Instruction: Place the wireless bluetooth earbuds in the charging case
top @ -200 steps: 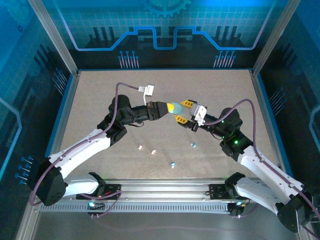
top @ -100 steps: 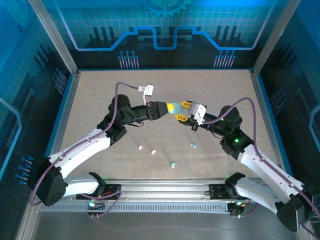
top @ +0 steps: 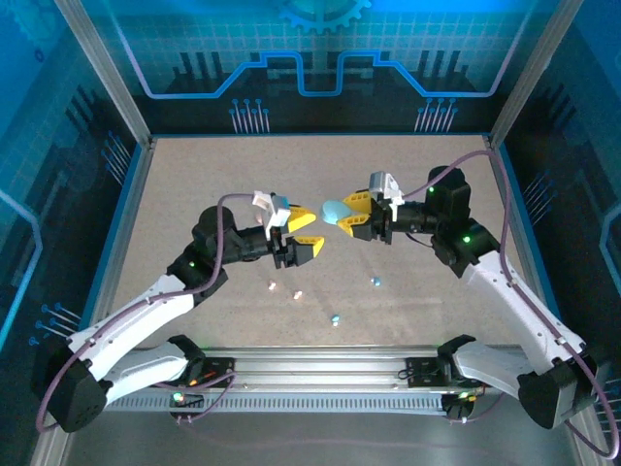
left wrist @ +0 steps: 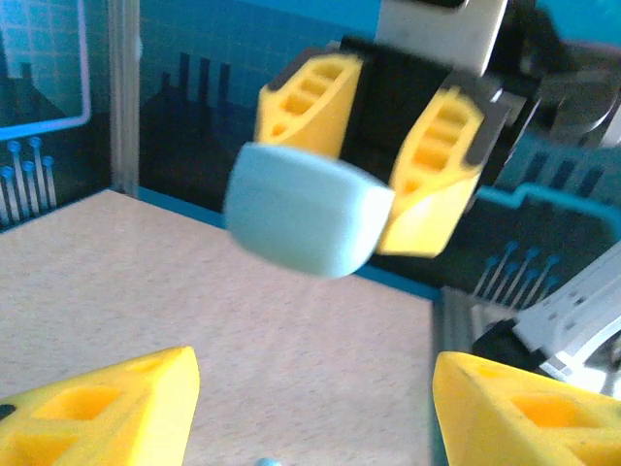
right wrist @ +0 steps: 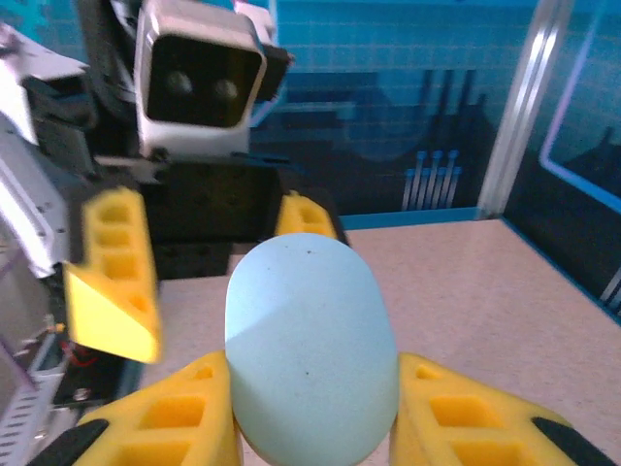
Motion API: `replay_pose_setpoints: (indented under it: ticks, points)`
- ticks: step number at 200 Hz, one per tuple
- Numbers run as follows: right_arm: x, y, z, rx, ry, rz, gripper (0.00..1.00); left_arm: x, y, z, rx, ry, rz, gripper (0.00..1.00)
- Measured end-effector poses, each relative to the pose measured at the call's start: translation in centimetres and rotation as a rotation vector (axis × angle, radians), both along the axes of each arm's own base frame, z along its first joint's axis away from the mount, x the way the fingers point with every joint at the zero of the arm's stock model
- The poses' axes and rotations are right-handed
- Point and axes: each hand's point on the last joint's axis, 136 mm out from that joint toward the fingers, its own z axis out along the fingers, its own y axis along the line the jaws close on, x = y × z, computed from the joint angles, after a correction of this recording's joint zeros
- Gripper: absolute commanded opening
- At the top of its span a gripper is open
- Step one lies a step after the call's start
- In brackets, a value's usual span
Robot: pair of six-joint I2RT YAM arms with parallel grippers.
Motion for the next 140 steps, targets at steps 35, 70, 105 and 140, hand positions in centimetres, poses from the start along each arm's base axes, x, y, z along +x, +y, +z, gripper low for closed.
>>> replay_pose_setpoints:
  ticks: [35, 70, 105, 140]
  points:
    - [-0.9, 0.3, -0.1, -0.007, 0.065, 0.069, 0.31, 0.1, 0.0, 0.1, 0.030, -0.089, 0.002, 0.66]
    - [-0.8, 0.4, -0.6, -0.016, 0.095, 0.077, 0.31, -0.1, -0.3, 0.4, 0.017, -0.111, -0.019, 0.66]
    - [-0.9, 0.6, -1.0, -0.024, 0.100, 0.085, 0.31, 0.0, -0.7, 0.2, 0.016, -0.102, -0.034, 0.66]
    - [-1.2, 1.1, -1.4, -0.037, 0.096, 0.104, 0.31, -0.1, -1.2, 0.1, 0.011, -0.072, -0.062, 0.63]
